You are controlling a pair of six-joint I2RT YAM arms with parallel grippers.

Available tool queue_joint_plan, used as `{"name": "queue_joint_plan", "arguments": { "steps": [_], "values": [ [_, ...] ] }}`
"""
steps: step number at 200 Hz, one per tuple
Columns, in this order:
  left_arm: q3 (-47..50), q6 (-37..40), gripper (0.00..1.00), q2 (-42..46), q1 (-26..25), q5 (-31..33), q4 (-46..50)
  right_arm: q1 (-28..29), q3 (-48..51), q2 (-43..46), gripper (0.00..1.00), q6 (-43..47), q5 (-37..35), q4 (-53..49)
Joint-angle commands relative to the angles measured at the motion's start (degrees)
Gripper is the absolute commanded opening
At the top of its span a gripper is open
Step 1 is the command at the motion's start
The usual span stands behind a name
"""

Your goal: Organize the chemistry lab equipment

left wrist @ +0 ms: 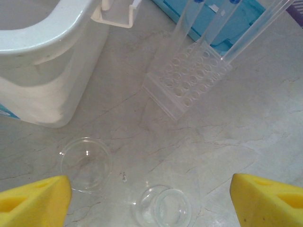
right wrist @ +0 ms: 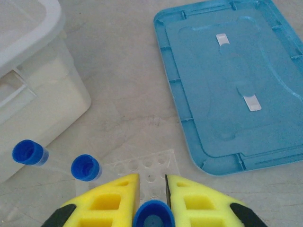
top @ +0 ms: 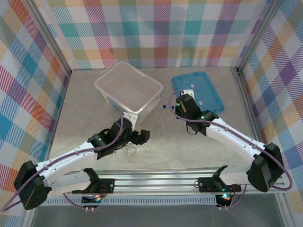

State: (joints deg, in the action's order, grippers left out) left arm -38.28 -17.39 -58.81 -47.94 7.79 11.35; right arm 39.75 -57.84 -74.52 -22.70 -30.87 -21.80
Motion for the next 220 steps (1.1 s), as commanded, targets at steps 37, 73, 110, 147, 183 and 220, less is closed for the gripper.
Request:
{"name": "queue_joint_plan", "arguments": {
  "steps": [37, 73, 110, 147, 183, 220],
  "values": [
    [0.65, -1.16, 0.86, 0.42, 1.43, 2.9, 3.24, 0.29, -0.34, -2.54, 0.13, 1.21, -1.31, 2.83],
    [1.36, -1.43, 0.86, 1.03, 1.79, 2.8, 3.18, 0.25, -0.16, -3.59, 0.13, 1.2, -1.25, 3.98],
    [2.09, -1.6, 0.86, 1.94, 2.15, 2.67, 2.87, 0.24, -0.78, -4.99, 0.13, 1.57, -1.24, 4.55],
    [2.42, -1.77, 0.86, 2.37, 2.38, 2.49, 2.97, 0.11, -0.53, -5.63, 0.13, 1.39, -1.54, 4.72],
    [2.93, -1.95, 0.86, 2.35, 2.53, 2.23, 2.54, -0.02, 0.19, -6.22, 0.14, 1.47, -1.51, 4.85],
    [3.04, -2.28, 0.85, 1.72, 2.72, 1.57, 1.74, -0.2, 0.89, -6.07, 0.15, 1.27, -1.87, 5.01]
  ]
}}
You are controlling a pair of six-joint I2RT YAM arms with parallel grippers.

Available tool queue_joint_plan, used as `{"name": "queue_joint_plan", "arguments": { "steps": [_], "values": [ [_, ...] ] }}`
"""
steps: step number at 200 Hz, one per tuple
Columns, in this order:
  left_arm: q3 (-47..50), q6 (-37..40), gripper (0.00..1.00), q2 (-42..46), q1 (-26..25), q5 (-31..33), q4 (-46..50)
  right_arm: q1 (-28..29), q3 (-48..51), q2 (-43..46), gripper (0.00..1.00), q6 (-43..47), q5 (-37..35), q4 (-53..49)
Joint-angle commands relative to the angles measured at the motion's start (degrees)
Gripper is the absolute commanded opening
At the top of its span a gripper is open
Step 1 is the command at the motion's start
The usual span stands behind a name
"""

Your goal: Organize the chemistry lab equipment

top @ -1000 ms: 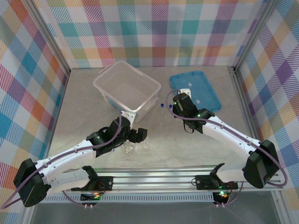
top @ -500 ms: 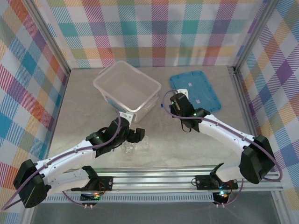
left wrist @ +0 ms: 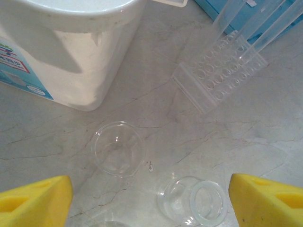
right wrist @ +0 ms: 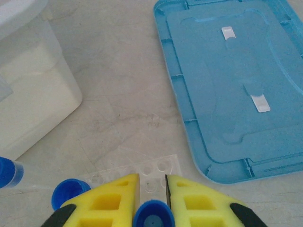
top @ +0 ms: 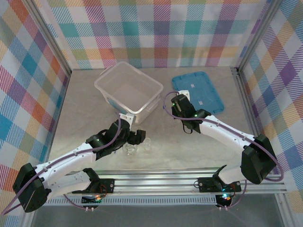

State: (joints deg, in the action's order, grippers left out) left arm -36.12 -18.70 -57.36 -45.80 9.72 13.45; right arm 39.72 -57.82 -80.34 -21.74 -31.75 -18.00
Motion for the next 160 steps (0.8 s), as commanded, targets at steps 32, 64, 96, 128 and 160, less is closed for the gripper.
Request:
{"name": "queue_joint_plan", "arguments": {
  "steps": [32, 64, 96, 128, 160],
  "values": [
    [0.88, -0.99, 0.85, -0.16, 0.66, -0.61, -0.84, -0.35, 1.25, -0.35, 0.17, 0.43, -1.11, 1.21],
    [0.79, -1.08, 0.85, -0.47, 0.71, -0.59, -0.97, -0.62, 1.74, -0.79, 0.19, 0.16, -0.95, 1.2],
    [0.79, -1.34, 0.85, -0.44, 0.68, -0.75, -0.97, -0.71, 2.18, -0.79, 0.2, -0.31, -0.86, 1.3],
    [0.7, -1.31, 0.85, -0.44, 0.72, -0.84, -0.84, -0.7, 2.58, -0.48, 0.25, -0.44, -0.82, 1.02],
    [0.7, -1.25, 0.85, -0.48, 0.89, -0.92, -0.97, -0.7, 2.47, 0.61, 0.27, -0.2, -0.78, 0.67]
  ]
}}
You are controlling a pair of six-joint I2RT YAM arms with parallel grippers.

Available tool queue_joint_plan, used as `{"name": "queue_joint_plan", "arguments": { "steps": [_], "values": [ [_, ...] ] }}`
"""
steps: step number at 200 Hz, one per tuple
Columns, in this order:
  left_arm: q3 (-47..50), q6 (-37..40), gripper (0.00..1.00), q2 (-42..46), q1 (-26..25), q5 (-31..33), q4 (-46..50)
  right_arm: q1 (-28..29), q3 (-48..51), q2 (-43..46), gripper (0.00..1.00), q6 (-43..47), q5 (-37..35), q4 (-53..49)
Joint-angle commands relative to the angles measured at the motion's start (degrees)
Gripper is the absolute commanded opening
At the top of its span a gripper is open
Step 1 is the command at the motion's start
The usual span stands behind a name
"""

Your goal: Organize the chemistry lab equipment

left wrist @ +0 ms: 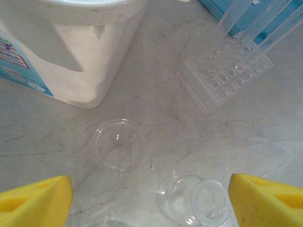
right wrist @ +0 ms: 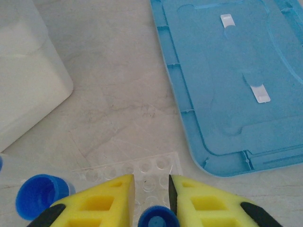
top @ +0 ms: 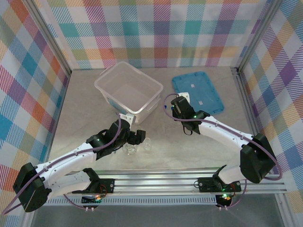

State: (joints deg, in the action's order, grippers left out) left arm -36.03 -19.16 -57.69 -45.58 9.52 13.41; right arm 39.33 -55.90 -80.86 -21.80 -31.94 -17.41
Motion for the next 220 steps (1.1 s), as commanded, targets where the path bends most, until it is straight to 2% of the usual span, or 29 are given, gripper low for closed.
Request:
{"name": "queue_joint_plan", "arguments": {
  "steps": [1, 50, 154, 220],
  "values": [
    [0.66, -0.79, 0.85, -0.15, 0.62, -0.77, -0.93, -0.31, 0.54, 1.18, 0.27, -0.07, -0.58, 0.08],
    [0.7, -1.01, 0.85, -0.48, 0.63, -0.95, -1.54, -0.3, -0.55, 3.34, 0.29, 0.7, -0.54, -1.56],
    [-0.74, -0.18, 0.85, -0.11, 0.94, -0.9, 0.24, -0.31, -3.23, 13.72, 0.33, 1.62, -0.02, -9.34],
    [-4.26, 0.27, 0.85, -3.12, 1.07, 1.83, 9.89, 0.94, -4.86, 14.49, 0.39, 1.77, 13.61, -17.52]
  ]
}}
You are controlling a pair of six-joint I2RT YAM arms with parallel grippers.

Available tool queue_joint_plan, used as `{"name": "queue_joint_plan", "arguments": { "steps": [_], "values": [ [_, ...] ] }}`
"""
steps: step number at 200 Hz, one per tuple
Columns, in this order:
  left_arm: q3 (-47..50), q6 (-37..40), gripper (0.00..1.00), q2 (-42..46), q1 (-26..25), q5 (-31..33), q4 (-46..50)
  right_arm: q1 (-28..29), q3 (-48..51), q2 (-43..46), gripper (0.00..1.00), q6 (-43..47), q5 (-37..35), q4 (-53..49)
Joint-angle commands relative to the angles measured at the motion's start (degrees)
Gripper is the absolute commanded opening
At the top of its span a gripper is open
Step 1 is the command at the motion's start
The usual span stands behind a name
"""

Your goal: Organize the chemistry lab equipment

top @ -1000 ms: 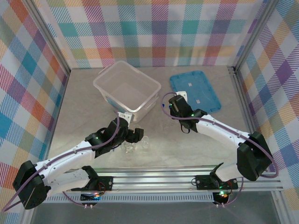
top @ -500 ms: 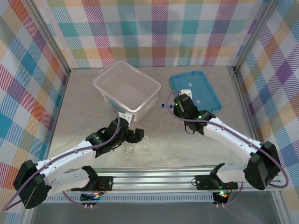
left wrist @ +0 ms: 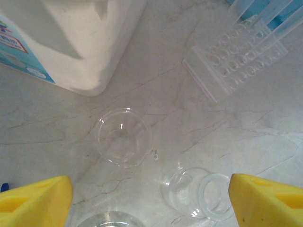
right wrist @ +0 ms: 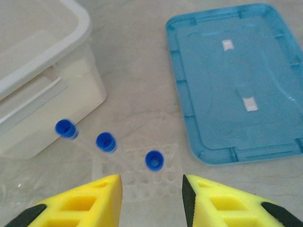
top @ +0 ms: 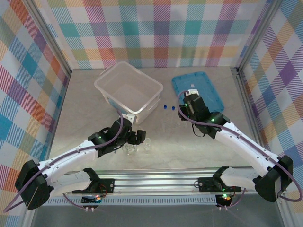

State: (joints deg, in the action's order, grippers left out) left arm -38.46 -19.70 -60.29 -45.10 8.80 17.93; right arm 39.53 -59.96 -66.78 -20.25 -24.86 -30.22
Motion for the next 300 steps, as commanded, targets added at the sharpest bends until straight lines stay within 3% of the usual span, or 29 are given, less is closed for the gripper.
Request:
{"name": "queue_joint_plan", "arguments": {
  "steps": [1, 48, 109, 179, 265, 300],
  "values": [
    [-1.99, 0.85, 0.85, -0.65, 0.61, 2.72, 5.63, 0.82, -0.74, 0.42, 0.39, 0.22, 6.69, -4.74],
    [-3.47, -0.22, 0.82, -0.7, 0.62, 3.56, 11.35, 5.45, 1.85, 0.14, 0.39, -0.49, 10.15, -5.83],
    [-2.99, -5.91, 0.74, 3.63, -0.4, 7.86, 21.29, 10.29, 2.46, -2.61, 0.36, -2.17, 9.16, -5.89],
    [-0.16, -10.31, 0.67, 5.29, -6.52, 7.12, 20.12, 12.86, 0.46, -4.94, 0.33, -2.02, 7.85, -5.92],
    [1.51, -11.6, 0.62, 0.61, -6.95, 4.89, 17.21, 13.25, 0.91, -5.55, 0.33, -2.95, 7.3, -5.82],
    [1.8, -11.33, 0.56, -0.32, -6.93, 4.21, 16.2, 13.23, 0.99, -5.53, 0.33, -2.95, 7.2, -5.81]
  ]
}}
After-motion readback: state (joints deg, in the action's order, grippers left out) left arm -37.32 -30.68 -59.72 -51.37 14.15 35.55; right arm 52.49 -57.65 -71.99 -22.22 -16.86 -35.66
